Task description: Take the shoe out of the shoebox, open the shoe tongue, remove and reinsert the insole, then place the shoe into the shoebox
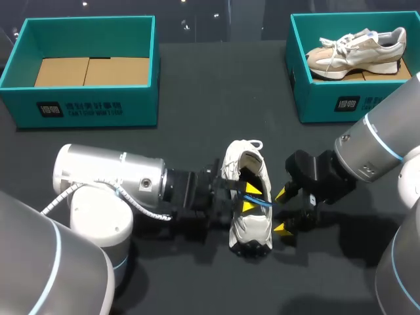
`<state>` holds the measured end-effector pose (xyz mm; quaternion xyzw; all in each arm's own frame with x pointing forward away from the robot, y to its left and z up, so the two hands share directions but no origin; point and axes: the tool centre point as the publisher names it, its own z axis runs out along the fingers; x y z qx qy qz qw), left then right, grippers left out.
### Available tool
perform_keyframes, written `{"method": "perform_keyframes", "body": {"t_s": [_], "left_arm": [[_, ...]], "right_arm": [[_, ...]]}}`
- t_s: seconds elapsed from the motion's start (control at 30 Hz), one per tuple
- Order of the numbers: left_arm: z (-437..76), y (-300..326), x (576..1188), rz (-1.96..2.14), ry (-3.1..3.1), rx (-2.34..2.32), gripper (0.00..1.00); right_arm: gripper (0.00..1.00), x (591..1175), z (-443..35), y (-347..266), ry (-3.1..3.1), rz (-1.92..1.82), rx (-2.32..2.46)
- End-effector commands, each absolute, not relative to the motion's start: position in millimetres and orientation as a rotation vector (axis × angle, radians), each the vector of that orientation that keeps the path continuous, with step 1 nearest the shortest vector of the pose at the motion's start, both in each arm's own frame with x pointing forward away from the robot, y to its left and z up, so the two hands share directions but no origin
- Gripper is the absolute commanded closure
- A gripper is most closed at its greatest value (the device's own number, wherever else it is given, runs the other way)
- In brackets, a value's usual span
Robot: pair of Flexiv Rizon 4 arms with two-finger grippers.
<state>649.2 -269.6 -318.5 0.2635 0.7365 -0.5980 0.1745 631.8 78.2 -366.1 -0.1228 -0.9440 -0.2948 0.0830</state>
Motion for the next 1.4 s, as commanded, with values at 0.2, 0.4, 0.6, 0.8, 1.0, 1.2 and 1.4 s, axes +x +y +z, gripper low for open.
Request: {"method": "perform_keyframes", "body": {"t_s": [0.2, 0.4, 0.6, 0.8, 1.0, 1.2, 1.4], "left_arm": [[-315.2, -272.1, 639.8, -1.702, 2.134, 0.792, 1.0], [-337.9, -276.1, 648.7, -1.597, 2.17, 0.844, 1.0], [-341.8, -269.2, 656.1, -1.551, 2.174, 0.832, 1.0], [-325.9, -256.3, 648.2, -1.596, 2.183, 0.815, 0.69], [-315.7, -246.5, 643.1, -1.601, 2.22, 0.824, 0.63], [-308.0, -236.0, 642.2, -1.57, 2.268, 0.866, 0.65], [-302.9, -215.7, 644.1, -1.5, 2.345, 0.946, 0.64]], "right_arm": [[0.0, 630.5, -365.8, 78.1, -2.821, -0.88, -0.368], [0.0, 630.5, -365.8, 78.1, -2.821, -0.88, -0.368], [0.0, 630.5, -365.8, 78.1, -2.821, -0.88, -0.368], [0.0, 630.5, -365.8, 78.1, -2.821, -0.88, -0.368], [0.0, 630.5, -365.8, 78.1, -2.821, -0.88, -0.368], [0.0, 635.9, -356.1, 60.4, -2.813, -0.87, -0.397], [0.0, 642.8, -343.4, 24.9, -2.815, -0.825, -0.457]]}}
